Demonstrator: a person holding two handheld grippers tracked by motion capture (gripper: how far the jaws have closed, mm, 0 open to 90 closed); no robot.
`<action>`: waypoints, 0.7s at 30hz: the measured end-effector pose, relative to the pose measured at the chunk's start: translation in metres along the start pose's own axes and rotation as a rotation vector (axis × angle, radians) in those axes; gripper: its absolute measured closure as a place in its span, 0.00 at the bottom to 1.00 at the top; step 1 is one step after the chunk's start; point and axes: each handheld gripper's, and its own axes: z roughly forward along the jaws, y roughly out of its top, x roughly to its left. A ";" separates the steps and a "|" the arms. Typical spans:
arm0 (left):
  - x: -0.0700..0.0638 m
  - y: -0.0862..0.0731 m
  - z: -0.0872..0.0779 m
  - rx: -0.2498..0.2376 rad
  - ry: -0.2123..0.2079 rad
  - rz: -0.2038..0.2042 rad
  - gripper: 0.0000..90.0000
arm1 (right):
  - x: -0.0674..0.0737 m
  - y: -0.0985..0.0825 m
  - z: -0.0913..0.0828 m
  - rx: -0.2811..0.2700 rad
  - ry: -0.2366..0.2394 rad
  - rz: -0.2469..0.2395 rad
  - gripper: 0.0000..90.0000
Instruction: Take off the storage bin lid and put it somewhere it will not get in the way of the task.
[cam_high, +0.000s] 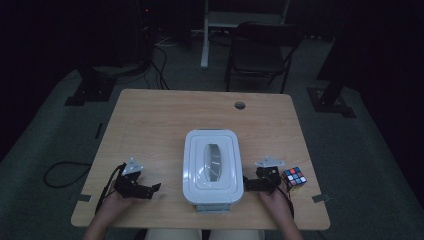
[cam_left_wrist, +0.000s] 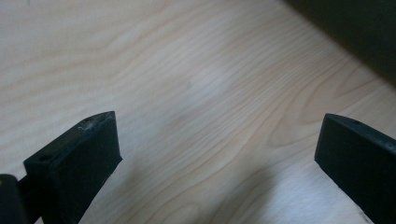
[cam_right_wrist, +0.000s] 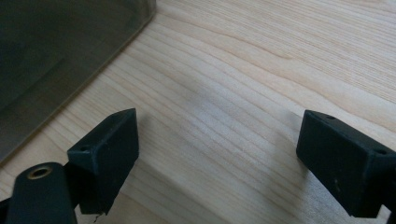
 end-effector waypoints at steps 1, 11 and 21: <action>-0.001 0.002 -0.002 -0.006 -0.005 0.003 0.01 | 0.000 0.000 0.000 0.000 0.000 0.000 0.14; -0.011 0.033 -0.026 -0.106 -0.118 0.070 0.01 | 0.000 0.000 0.000 0.000 0.000 0.001 0.14; -0.036 0.069 -0.041 -0.169 -0.172 0.164 0.01 | 0.000 0.000 0.000 0.000 0.000 0.000 0.14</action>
